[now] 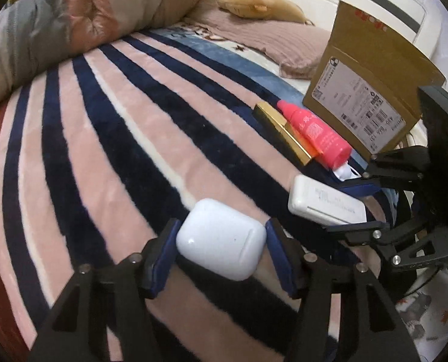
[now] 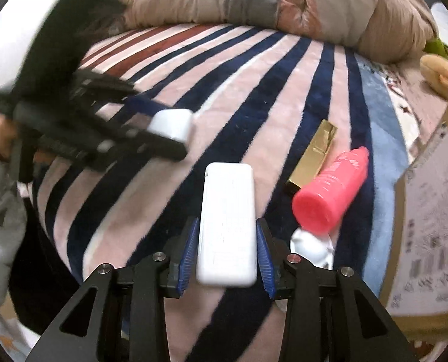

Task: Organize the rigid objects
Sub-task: 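Grasp the white rectangular box with the right gripper while the left holds the case, then lower the earbud case and white box into the cardboard box and release both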

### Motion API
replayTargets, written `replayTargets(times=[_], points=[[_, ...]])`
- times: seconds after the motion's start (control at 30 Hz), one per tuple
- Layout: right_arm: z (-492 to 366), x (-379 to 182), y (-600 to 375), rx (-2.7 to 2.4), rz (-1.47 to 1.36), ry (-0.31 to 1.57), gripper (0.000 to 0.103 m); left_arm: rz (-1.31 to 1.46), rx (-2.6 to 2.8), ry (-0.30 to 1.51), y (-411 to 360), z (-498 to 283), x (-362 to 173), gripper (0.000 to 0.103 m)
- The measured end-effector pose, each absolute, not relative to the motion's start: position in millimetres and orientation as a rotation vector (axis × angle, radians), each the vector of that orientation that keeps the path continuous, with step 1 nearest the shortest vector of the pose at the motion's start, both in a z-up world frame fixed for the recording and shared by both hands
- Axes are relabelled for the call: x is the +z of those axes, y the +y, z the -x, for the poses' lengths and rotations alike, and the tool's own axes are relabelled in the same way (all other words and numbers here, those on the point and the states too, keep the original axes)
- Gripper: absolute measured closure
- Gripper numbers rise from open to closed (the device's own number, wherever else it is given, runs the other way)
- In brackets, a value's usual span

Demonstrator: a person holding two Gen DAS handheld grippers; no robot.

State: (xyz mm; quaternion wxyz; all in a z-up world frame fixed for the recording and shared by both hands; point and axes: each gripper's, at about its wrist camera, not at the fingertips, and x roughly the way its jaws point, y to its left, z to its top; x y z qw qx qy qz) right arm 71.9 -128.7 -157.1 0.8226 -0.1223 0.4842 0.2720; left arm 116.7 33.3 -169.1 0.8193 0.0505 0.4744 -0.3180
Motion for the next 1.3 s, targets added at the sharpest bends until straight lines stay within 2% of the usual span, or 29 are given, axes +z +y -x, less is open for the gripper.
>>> replayTargets(times=[0.17, 0.3, 0.47, 0.6, 0.7, 0.93, 1.2, 1.3], points=[[-69, -145, -124, 0.545, 0.266, 0.989, 0.072, -0.080, -0.610, 0.993, 36, -110, -168, 0.048], [-54, -104, -121, 0.587, 0.240, 0.896, 0.072, -0.070, -0.541, 0.942, 46, -98, -141, 0.048], [-18, -18, -144, 0.635, 0.218, 0.655, 0.072, -0.092, -0.573, 0.748, 36, -67, -48, 0.048], [-3, 29, -199, 0.510, 0.209, 0.538, 0.072, -0.115, -0.696, 0.623, -21, -56, 20, 0.048], [-3, 38, -255, 0.310, 0.235, 0.528, 0.072, -0.182, -0.773, 0.589, -87, -61, 49, 0.048], [-28, 3, -321, 0.164, 0.245, 0.632, 0.072, -0.371, -0.772, 0.701, -203, -98, 31, 0.048], [-42, -29, -336, 0.141, 0.267, 0.727, 0.071, -0.470, -0.703, 0.838, -246, -132, -10, 0.048], [-44, -27, -342, 0.177, 0.235, 0.721, 0.055, -0.466, -0.700, 0.847, -248, -135, -14, 0.045]])
